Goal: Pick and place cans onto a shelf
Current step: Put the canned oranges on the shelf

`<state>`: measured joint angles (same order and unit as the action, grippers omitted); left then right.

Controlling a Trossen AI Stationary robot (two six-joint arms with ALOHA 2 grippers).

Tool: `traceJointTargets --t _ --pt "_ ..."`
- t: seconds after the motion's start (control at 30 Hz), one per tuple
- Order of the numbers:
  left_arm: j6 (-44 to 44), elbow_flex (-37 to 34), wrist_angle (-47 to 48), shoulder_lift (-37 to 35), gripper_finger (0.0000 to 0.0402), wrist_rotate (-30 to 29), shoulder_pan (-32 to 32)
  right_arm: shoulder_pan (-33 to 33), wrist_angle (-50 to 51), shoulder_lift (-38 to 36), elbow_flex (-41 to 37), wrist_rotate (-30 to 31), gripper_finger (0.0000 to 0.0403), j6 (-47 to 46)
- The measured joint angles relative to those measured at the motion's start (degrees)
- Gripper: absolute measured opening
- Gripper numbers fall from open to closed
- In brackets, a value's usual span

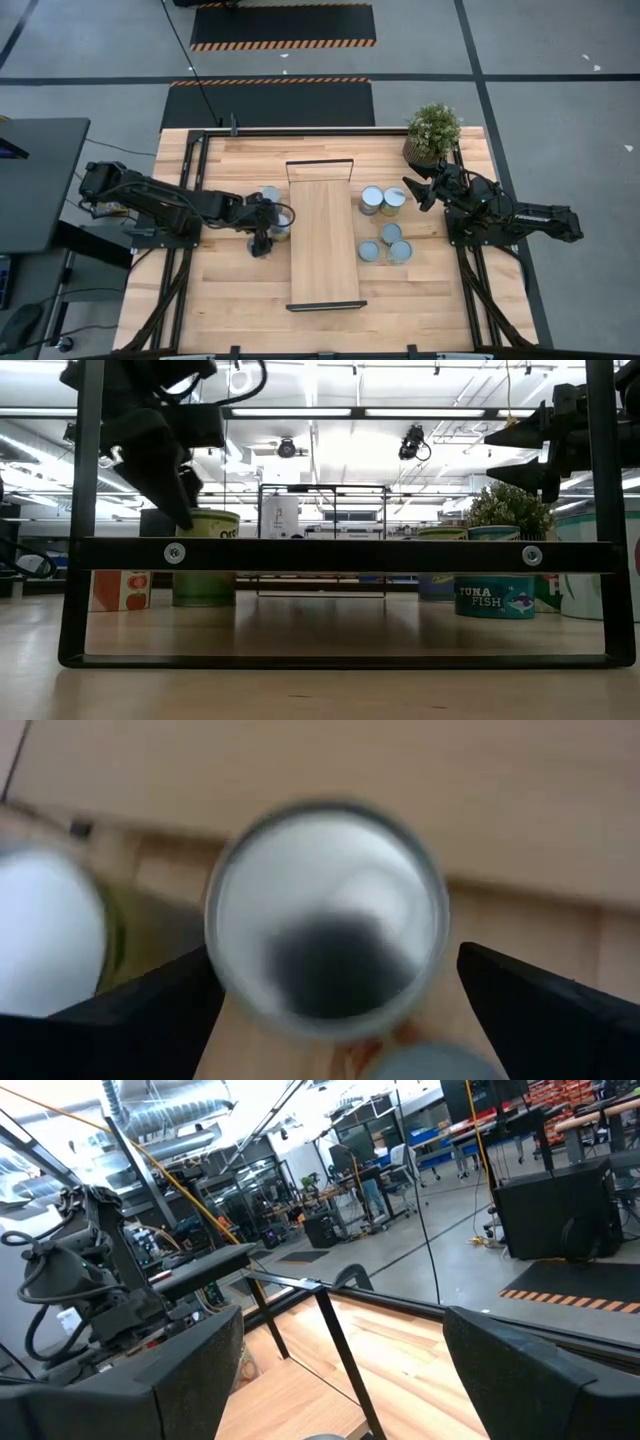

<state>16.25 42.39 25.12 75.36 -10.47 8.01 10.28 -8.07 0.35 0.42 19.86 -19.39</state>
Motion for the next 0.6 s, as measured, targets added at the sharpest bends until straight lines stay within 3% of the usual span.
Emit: traceJointTargets --t 0.23,0.6 --pt "-6.02 0.00 -1.22 4.06 0.0390 0.11 0.04 0.00 0.03 -0.01 -0.01 0.00 0.0352 0.01" --pt "-6.24 -0.02 -3.20 4.54 0.0315 0.31 0.37 0.00 -0.01 -0.01 -0.01 0.00 0.0352 0.00"
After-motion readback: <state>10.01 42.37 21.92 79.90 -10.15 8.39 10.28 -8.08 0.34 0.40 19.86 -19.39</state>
